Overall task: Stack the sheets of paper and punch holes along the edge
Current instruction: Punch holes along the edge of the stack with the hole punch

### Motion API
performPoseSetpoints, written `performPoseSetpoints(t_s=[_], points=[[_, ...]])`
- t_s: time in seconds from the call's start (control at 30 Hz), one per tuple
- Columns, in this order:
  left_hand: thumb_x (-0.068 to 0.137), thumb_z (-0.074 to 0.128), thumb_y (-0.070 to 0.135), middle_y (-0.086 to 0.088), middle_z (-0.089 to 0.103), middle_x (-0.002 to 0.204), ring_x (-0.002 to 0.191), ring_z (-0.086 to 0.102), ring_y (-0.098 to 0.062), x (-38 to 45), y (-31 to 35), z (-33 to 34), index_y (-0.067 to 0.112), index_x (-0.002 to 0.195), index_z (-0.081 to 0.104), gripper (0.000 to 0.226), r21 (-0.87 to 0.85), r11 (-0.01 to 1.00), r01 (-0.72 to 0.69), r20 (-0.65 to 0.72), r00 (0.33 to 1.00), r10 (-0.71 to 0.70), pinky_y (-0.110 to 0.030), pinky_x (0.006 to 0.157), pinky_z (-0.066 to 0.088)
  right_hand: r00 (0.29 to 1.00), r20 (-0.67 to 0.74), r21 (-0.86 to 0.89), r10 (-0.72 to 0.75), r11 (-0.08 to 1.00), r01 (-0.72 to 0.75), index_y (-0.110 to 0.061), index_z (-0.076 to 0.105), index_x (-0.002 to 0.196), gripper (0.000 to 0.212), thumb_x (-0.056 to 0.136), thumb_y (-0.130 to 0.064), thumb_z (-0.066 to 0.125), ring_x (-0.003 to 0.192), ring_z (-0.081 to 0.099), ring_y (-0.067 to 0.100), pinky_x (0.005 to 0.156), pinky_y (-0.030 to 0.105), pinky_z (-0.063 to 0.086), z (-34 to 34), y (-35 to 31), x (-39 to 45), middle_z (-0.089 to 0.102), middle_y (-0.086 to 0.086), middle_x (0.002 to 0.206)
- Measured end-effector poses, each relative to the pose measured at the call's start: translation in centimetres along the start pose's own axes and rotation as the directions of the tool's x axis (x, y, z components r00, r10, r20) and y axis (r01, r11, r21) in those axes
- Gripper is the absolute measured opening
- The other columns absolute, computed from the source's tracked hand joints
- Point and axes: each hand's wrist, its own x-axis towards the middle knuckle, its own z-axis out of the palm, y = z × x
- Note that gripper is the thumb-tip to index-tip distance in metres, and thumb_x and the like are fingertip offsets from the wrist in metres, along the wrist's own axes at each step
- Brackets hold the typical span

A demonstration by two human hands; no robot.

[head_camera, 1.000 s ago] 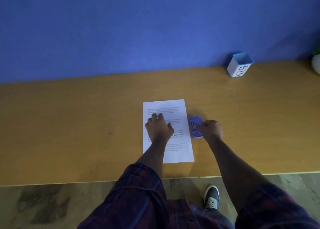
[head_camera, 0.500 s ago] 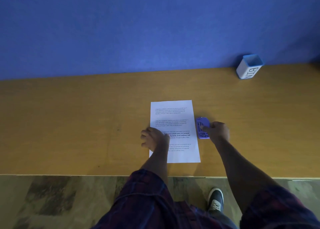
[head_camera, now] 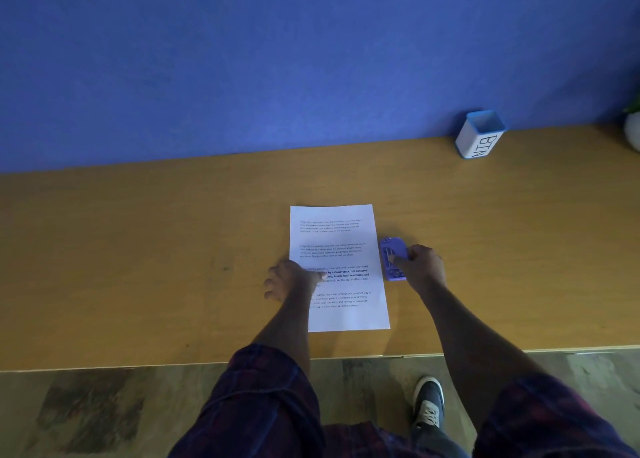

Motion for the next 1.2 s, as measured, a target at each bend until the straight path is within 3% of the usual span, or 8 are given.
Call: performPoseSetpoints(t_s=[0.2,0.37,0.5,0.57,0.73,0.93,1.07,1.2], points=[[0.067,0.09,0.055,-0.004,0.07,0.125,0.116,0.064,-0.029,0.6,-1.9,-0.9,0.02,0.124,0.066,0.072,-0.039,0.987,-0.159,-0.025,0.987,0.158,-0.043,0.1,0.049,0.999,-0.01,-0.044,-0.048,0.998,0.047,-0.018,0.064,0.097,0.027,0.081,-0.036,0.078,0.079,0.064,0.022,0.06,0.029,0.047,-0.1,0.0,-0.1,0.068,-0.002,0.089],[0.078,0.085,0.04,-0.003,0.074,0.107,0.092,0.069,-0.026,1.3,-3.8,-2.6,0.014,0.107,0.067,0.042,-0.199,0.955,-0.22,-0.014,0.975,0.222,-0.031,0.071,0.052,0.99,0.044,-0.203,-0.131,0.97,0.137,-0.013,0.066,0.115,0.029,0.096,-0.033,0.06,0.098,0.062,0.037,0.075,0.037,0.049,0.1,0.0,0.1,0.064,0.014,0.111],[0.083,0.082,0.025,-0.004,0.077,0.107,0.087,0.07,-0.022,1.9,-4.7,-2.6,0.016,0.111,0.072,0.031,-0.348,0.901,-0.259,0.022,0.958,0.284,-0.03,0.074,0.056,0.99,0.028,-0.157,-0.136,0.978,0.139,-0.003,0.068,0.112,0.035,0.104,-0.028,0.045,0.099,0.061,0.04,0.073,0.033,0.04,0.4,0.4,-0.3,0.06,0.021,0.115],[0.084,0.083,0.021,-0.004,0.078,0.111,0.089,0.07,-0.021,2.0,-5.0,-2.4,0.016,0.115,0.075,0.032,-0.429,0.871,-0.24,0.031,0.96,0.279,-0.028,0.08,0.056,0.991,0.03,-0.119,-0.133,0.984,0.136,-0.002,0.069,0.105,0.034,0.104,-0.027,0.046,0.089,0.058,0.036,0.071,0.03,0.037,0.4,0.3,-0.5,0.059,0.018,0.104],[0.083,0.085,0.013,-0.007,0.077,0.106,0.093,0.069,-0.023,2.2,-5.0,-2.0,0.009,0.11,0.076,0.028,-0.598,0.792,-0.124,0.099,0.969,0.226,-0.03,0.081,0.052,0.992,0.016,-0.107,-0.126,0.986,0.127,-0.018,0.044,0.059,0.043,0.101,-0.023,0.05,0.069,0.045,0.03,0.059,0.032,0.034,0.1,-0.4,-0.8,0.05,0.012,0.077],[0.082,0.085,0.009,-0.004,0.075,0.101,0.082,0.069,-0.016,1.8,-4.7,-1.0,0.011,0.106,0.077,0.025,-0.645,0.76,-0.079,0.124,0.971,0.206,-0.024,0.071,0.052,0.994,0.038,-0.094,-0.102,0.99,0.105,-0.012,0.055,0.066,0.037,0.101,-0.024,0.051,0.063,0.048,0.03,0.05,0.026,0.033,0.1,-0.6,-1.3,0.053,0.01,0.068],[0.082,0.086,0.012,-0.007,0.078,0.107,0.1,0.072,-0.027,1.7,-4.0,-0.5,0.008,0.112,0.077,0.032,-0.622,0.778,-0.091,0.122,0.97,0.211,-0.039,0.094,0.058,0.993,0.072,-0.062,-0.092,0.993,0.097,-0.011,0.054,0.064,0.038,0.101,-0.023,0.051,0.062,0.046,0.029,0.053,0.031,0.032,0.0,-0.6,-1.4,0.052,0.007,0.063],[0.08,0.087,0.014,-0.008,0.077,0.109,0.1,0.072,-0.027,1.5,-3.6,-0.2,0.007,0.111,0.076,0.033,-0.624,0.778,-0.071,0.127,0.973,0.191,-0.039,0.095,0.058,0.993,0.077,-0.08,-0.092,0.992,0.099,-0.015,0.051,0.062,0.04,0.101,-0.024,0.052,0.064,0.047,0.03,0.058,0.032,0.035,-0.2,-0.7,-1.6,0.051,0.007,0.065]])
